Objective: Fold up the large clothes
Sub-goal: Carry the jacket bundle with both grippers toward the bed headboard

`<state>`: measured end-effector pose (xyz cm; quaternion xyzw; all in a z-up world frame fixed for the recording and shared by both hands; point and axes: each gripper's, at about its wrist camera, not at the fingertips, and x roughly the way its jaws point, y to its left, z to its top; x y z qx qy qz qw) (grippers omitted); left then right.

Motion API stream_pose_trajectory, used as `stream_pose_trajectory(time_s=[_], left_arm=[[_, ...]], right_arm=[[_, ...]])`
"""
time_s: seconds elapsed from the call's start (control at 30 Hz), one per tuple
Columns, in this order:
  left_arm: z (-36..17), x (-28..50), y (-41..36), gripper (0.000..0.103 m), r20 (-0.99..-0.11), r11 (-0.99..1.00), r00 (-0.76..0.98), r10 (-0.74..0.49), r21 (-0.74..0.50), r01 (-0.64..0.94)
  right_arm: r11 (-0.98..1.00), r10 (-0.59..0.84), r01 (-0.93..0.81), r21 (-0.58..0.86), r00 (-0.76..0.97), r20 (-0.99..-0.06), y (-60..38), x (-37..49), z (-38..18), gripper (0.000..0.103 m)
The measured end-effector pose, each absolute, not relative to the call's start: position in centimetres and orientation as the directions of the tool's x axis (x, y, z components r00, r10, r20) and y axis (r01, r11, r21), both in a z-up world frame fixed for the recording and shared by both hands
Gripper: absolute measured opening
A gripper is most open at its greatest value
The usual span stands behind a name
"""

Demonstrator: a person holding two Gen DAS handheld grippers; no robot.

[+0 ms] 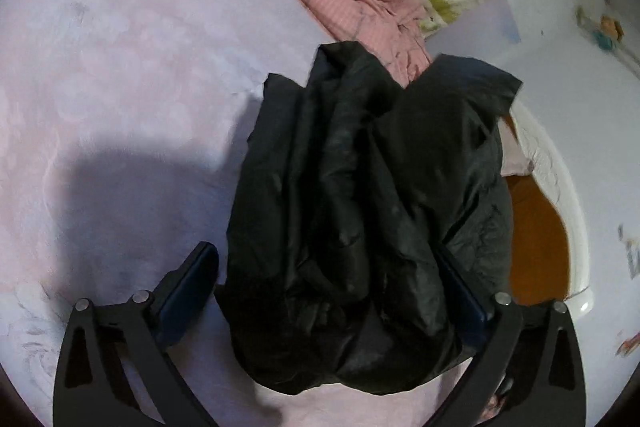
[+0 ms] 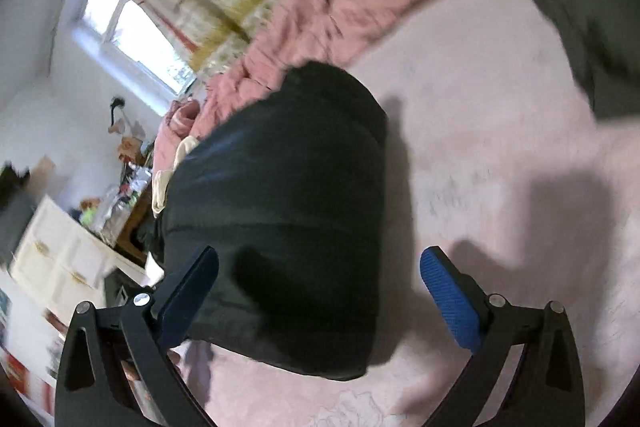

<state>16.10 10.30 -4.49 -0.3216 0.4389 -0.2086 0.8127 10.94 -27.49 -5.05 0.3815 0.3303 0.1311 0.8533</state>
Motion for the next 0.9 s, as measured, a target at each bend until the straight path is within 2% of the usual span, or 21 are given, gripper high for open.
stream_pose_trajectory(time_s=[0.03, 0.1, 0.17, 0.23, 0.33, 0.4, 0.43, 0.47, 0.5, 0.6, 0.77, 0.9], left_arm=[[-4.4, 16.0, 9.9, 0.101, -0.589, 0.72, 0.527, -0.613, -0.691, 0.065], [-4.6, 15.8, 9.6, 0.086, -0.581, 0.718, 0.531, -0.617, -0.691, 0.078], [-4.8, 15.8, 9.5, 0.079, -0.569, 0.703, 0.523, -0.634, -0.707, 0.083], [-4.6, 15.6, 9.0, 0.075, -0.593, 0.734, 0.525, -0.61, -0.674, 0.09], [-3.8, 14.9, 8.0, 0.059, -0.616, 0.787, 0.565, -0.549, -0.608, 0.103], [-2.7, 14.1, 7.0, 0.041, -0.615, 0.831, 0.607, -0.502, -0.539, 0.141], [-1.9, 13.6, 6.2, 0.038, -0.614, 0.861, 0.636, -0.468, -0.48, 0.169], [-1.2, 13.0, 5.4, 0.035, -0.609, 0.887, 0.664, -0.434, -0.418, 0.196], [-0.7, 12.4, 4.6, 0.033, -0.604, 0.908, 0.688, -0.402, -0.357, 0.217], [0.0, 11.5, 3.0, 0.028, -0.587, 0.944, 0.74, -0.328, -0.239, 0.229], [0.9, 11.4, 2.9, 0.027, -0.535, 0.933, 0.765, -0.359, -0.241, 0.269], [3.9, 9.7, 2.1, 0.027, -0.442, 0.921, 0.809, -0.388, -0.214, 0.325]], right_arm=[[0.645, 0.502, 0.03, 0.763, 0.736, -0.454, -27.5, 11.3, -5.8, 0.102], [0.581, 0.563, 0.021, 0.814, 0.712, -0.42, -27.4, 12.0, -7.0, 0.099], [0.591, 0.573, -0.005, 0.807, 0.707, -0.415, -26.9, 12.3, -6.8, 0.095], [0.585, 0.605, -0.037, 0.81, 0.685, -0.406, -26.1, 12.6, -6.9, 0.09], [0.637, 0.584, -0.058, 0.769, 0.687, -0.432, -24.7, 12.7, -6.6, 0.078], [0.673, 0.554, -0.059, 0.737, 0.701, -0.45, -24.2, 12.5, -6.1, 0.065], [0.7, 0.528, -0.055, 0.712, 0.711, -0.464, -23.8, 12.4, -5.7, 0.062], [0.719, 0.511, -0.057, 0.692, 0.718, -0.472, -23.6, 12.3, -5.4, 0.053], [0.745, 0.489, -0.061, 0.664, 0.727, -0.482, -23.4, 12.2, -4.9, 0.045], [0.778, 0.461, -0.079, 0.623, 0.745, -0.482, -23.0, 11.7, -3.5, 0.038], [0.858, 0.384, -0.123, 0.499, 0.799, -0.463, -22.4, 9.6, -0.5, 0.037], [0.846, 0.386, -0.144, 0.513, 0.829, -0.404, -23.9, 8.3, 2.4, 0.037]])
